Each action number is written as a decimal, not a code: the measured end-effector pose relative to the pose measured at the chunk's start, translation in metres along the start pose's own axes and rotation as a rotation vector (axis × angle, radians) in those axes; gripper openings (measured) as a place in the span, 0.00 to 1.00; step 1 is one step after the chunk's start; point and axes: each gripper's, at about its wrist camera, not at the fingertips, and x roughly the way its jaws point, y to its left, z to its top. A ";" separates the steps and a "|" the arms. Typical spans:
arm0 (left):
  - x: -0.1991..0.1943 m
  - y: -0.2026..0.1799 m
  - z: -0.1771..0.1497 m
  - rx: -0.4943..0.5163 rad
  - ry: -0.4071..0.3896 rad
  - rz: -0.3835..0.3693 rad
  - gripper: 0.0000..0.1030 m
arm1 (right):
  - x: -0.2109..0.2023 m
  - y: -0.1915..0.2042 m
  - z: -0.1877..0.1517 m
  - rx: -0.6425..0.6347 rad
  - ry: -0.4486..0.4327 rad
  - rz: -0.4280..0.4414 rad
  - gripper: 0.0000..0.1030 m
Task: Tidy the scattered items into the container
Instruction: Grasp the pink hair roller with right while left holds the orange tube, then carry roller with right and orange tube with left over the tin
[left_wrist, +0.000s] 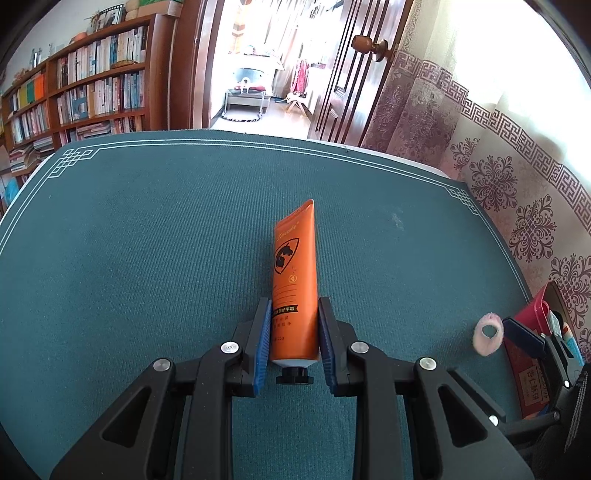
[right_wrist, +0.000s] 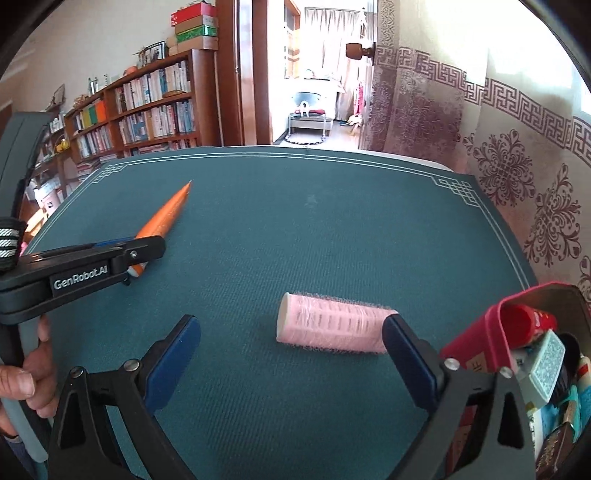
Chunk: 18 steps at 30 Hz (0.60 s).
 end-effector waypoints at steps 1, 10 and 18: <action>0.001 -0.001 -0.001 0.003 0.003 -0.001 0.26 | 0.005 -0.001 0.003 -0.001 0.015 -0.032 0.95; 0.002 0.002 -0.002 -0.013 0.007 -0.004 0.26 | 0.036 -0.024 0.025 0.068 0.116 -0.041 0.61; 0.003 0.002 -0.001 -0.016 0.006 -0.006 0.26 | 0.033 -0.052 0.029 0.205 0.134 0.075 0.29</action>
